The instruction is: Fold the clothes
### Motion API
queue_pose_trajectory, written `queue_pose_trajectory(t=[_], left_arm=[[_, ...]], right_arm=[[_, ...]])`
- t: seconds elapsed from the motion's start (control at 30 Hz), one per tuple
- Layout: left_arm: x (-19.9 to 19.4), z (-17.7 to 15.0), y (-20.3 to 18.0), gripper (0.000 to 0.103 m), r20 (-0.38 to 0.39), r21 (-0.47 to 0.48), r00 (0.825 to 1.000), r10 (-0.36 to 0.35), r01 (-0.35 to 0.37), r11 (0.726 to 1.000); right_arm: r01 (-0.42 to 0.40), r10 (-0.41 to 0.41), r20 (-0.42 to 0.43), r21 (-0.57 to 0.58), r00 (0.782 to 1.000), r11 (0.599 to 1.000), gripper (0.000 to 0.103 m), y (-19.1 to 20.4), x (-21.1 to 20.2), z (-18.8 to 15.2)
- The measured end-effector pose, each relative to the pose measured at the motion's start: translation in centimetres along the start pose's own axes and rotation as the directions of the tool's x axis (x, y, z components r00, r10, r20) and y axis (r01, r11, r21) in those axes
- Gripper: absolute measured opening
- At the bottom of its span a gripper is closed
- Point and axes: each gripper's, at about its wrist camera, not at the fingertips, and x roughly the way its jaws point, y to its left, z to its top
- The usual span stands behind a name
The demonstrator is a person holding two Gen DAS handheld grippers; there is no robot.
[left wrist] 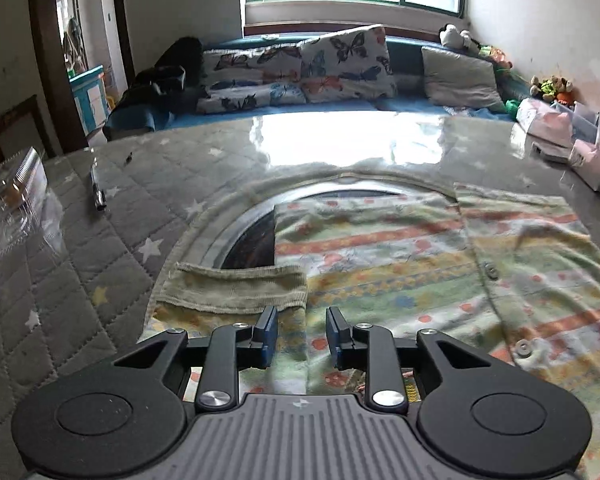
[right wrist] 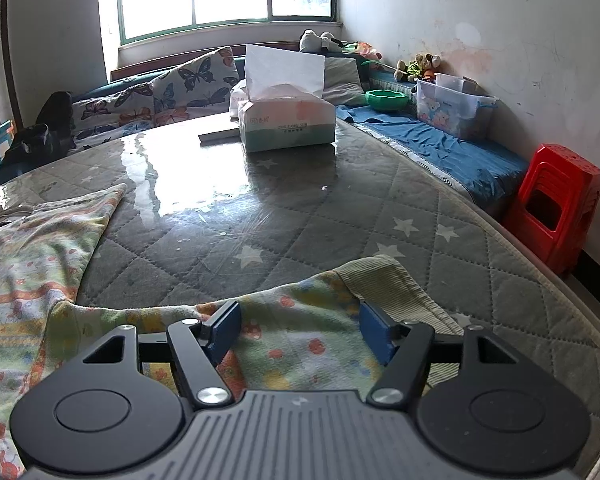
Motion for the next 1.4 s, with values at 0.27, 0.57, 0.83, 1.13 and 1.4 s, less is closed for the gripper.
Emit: queue_pose_trajectory(t=[0.27, 0.57, 0.83, 1.13, 1.4], left_arm=[[-2.4, 0.1, 3.7, 0.001, 0.077, -0.102, 0.997, 0.023, -0.015, 0.995], [-9.5, -1.5, 12.3, 0.001, 0.176, -0.301, 0.967, 0.186, -0.127, 0.945], [-11.2, -7.9, 17.7, 0.001, 0.056, -0.422, 0.957, 0.284, -0.235, 0.876], [-10.3, -9.8, 17.8, 0.006, -0.033, -0.427, 0.952, 0.305, -0.290, 0.856], [-11.8, -8.3, 17.2, 0.009, 0.015, -0.437, 0.918, 0.396, -0.350, 0.828]], right_arm=[[-0.001, 0.001, 0.000, -0.001, 1.000, 1.000, 0.069, 0.0, 0.0, 0.0], [-0.003, 0.003, 0.001, 0.000, 1.000, 1.000, 0.069, 0.1, 0.0, 0.0], [0.002, -0.002, 0.004, -0.002, 1.000, 1.000, 0.070, 0.2, 0.0, 0.0], [0.001, -0.001, -0.002, 0.000, 1.000, 1.000, 0.071, 0.2, 0.1, 0.1], [-0.003, 0.003, 0.002, -0.003, 1.000, 1.000, 0.071, 0.2, 0.0, -0.1]])
